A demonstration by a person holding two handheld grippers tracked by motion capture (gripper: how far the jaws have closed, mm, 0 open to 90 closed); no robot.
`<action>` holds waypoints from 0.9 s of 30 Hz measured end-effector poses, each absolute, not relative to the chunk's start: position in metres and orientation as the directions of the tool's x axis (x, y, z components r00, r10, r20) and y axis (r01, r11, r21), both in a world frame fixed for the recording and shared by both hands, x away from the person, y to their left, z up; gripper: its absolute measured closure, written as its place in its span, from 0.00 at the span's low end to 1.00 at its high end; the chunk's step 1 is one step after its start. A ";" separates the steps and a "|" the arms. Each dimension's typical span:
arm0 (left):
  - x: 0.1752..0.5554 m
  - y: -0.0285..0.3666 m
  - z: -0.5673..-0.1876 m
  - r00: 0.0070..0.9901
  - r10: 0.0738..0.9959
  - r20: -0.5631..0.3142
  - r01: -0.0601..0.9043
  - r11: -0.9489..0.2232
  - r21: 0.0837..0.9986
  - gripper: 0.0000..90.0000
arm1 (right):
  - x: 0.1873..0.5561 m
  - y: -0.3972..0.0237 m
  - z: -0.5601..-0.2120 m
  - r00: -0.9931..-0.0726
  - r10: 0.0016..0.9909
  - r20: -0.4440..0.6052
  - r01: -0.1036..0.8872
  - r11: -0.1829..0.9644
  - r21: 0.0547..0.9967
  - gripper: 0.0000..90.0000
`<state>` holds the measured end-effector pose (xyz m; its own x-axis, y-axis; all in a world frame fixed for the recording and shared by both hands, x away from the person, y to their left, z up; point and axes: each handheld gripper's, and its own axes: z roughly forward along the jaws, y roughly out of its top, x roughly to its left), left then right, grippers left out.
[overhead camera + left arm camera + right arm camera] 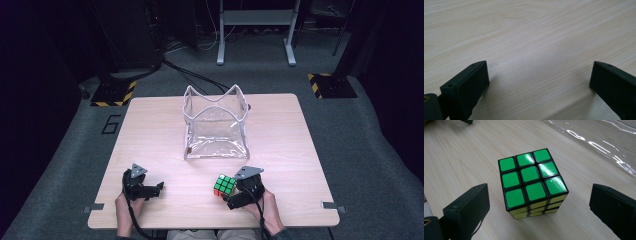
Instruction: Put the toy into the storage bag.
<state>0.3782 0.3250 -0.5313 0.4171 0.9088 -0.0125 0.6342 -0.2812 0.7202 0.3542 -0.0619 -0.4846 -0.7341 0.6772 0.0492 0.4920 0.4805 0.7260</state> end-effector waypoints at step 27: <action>0.379 0.324 -0.531 0.409 0.912 -0.009 0.635 -0.278 0.721 0.03 | 0.373 -0.047 -0.524 -0.764 0.643 0.049 0.484 0.521 0.703 0.09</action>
<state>0.3793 0.3240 -0.5313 0.4093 0.9124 -0.0091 0.6349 -0.2776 0.7210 0.3729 -0.0466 -0.5238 -0.7641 0.6433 0.0491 0.4838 0.5210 0.7032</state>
